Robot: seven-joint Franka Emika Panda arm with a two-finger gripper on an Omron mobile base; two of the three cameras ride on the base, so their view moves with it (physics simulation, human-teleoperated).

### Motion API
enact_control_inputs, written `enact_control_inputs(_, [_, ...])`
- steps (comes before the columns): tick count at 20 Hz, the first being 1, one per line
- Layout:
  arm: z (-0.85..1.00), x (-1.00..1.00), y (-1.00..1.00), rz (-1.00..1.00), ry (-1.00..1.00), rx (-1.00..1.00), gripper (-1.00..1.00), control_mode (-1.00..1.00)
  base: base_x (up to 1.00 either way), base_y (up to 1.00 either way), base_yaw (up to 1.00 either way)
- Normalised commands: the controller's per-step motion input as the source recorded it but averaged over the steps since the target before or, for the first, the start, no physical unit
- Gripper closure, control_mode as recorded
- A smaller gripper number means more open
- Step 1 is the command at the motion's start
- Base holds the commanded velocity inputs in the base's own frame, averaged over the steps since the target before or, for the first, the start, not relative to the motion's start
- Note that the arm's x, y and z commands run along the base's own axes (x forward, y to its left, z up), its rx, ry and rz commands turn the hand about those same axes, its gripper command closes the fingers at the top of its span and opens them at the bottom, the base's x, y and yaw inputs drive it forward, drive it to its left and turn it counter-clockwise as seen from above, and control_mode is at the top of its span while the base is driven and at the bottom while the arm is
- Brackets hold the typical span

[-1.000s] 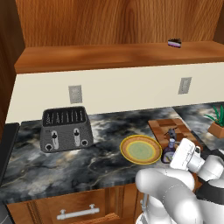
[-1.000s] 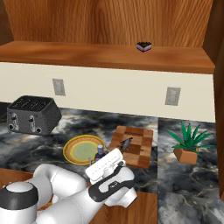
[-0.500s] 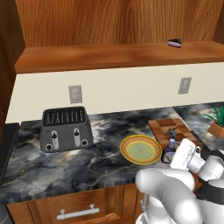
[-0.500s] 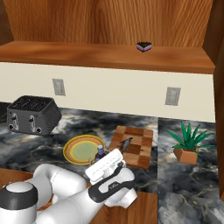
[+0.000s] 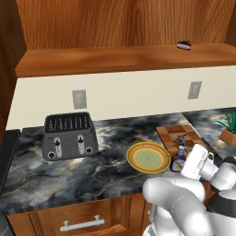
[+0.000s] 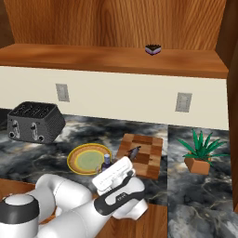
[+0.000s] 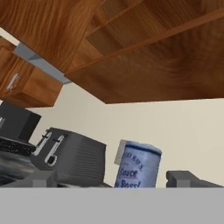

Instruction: Pick the fish from the plate and place it on the cutting board. Then pick the condiment bottle from the cabinet and place it next to the cutting board.

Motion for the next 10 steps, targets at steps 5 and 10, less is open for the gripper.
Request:
enact_control_inputs(5, [0.31,0.00,-0.01,-0.01,0.00,0.00,-1.00,-1.00,0.00,0.00,0.00])
enact_control_inputs(10, [0.44,0.00,0.00,-0.02,0.00,0.00,-1.00,-1.00,0.00,0.00,0.00])
